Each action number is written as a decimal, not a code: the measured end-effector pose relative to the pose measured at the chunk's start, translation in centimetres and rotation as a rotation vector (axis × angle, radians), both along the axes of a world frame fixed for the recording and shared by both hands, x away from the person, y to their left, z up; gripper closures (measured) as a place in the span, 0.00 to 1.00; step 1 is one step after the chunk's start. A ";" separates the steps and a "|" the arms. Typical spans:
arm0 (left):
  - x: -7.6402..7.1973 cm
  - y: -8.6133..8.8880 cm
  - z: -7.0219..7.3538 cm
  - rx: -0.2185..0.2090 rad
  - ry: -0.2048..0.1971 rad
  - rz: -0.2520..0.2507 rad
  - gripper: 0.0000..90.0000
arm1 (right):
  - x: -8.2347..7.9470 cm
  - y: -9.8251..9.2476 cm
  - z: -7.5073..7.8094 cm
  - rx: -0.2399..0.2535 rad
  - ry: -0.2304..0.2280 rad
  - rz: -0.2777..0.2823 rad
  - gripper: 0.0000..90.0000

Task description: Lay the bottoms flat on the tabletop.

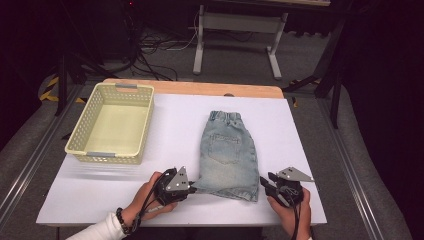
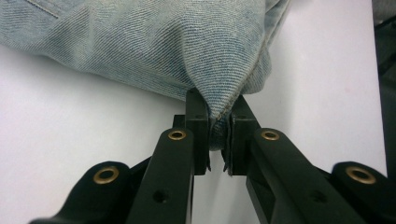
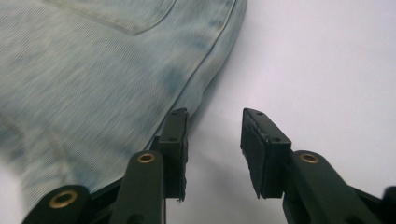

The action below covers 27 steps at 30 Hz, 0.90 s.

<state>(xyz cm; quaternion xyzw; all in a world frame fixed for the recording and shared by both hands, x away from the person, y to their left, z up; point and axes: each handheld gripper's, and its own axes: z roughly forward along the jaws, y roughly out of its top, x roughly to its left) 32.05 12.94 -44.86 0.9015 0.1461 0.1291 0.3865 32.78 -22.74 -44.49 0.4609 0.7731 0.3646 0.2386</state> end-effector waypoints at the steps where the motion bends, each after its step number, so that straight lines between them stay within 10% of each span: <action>1: -0.1 0.2 0.0 0.007 0.001 0.000 0.92 | 0.4 0.2 0.1 -0.005 -0.012 0.001 0.67; 7: -1.1 1.3 -0.2 0.024 0.002 -0.004 0.92 | 4.0 0.9 1.2 0.058 -0.077 0.004 0.55; 18: -2.1 2.0 -0.9 0.038 -0.005 -0.004 0.92 | 15.4 5.7 0.6 0.047 0.029 0.082 0.40; 24: -2.0 2.2 -1.1 0.036 -0.010 0.005 0.92 | 17.2 7.1 -0.3 -0.010 0.093 0.092 0.42; 27: -1.9 2.2 -1.2 0.041 -0.008 0.006 0.92 | 17.6 6.8 -0.6 0.046 0.118 0.106 0.53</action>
